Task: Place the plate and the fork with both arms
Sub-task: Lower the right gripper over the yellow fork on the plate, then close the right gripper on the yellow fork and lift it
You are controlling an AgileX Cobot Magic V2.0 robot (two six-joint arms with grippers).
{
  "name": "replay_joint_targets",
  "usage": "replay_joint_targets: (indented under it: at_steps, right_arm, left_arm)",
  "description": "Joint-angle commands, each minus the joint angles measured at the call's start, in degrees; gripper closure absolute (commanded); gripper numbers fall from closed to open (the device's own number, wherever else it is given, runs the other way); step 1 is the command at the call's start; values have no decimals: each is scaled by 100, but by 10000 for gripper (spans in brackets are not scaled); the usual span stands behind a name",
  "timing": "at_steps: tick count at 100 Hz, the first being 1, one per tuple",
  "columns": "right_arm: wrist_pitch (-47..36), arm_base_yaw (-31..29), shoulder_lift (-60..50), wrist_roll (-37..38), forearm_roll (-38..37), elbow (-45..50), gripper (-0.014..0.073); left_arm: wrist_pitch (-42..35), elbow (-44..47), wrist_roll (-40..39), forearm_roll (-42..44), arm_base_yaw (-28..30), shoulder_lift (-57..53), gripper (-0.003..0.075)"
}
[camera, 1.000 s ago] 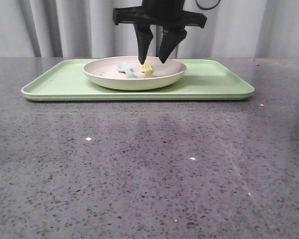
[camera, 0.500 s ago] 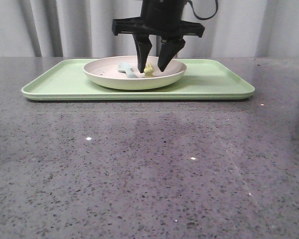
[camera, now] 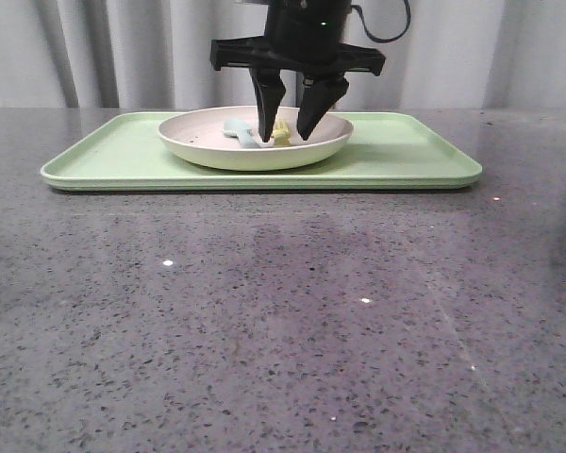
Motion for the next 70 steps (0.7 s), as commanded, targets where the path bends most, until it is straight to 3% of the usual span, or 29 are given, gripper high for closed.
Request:
replay_joint_targets:
  at_steps: [1, 70]
  right_arm:
    - [-95, -12, -363, -50, 44, -216, 232]
    - [51, -7, -290, -50, 52, -210, 233]
  left_arm:
    - [-359, -160, -54, -75, -46, -36, 408]
    - [-359, -160, -54, -75, -46, -36, 408]
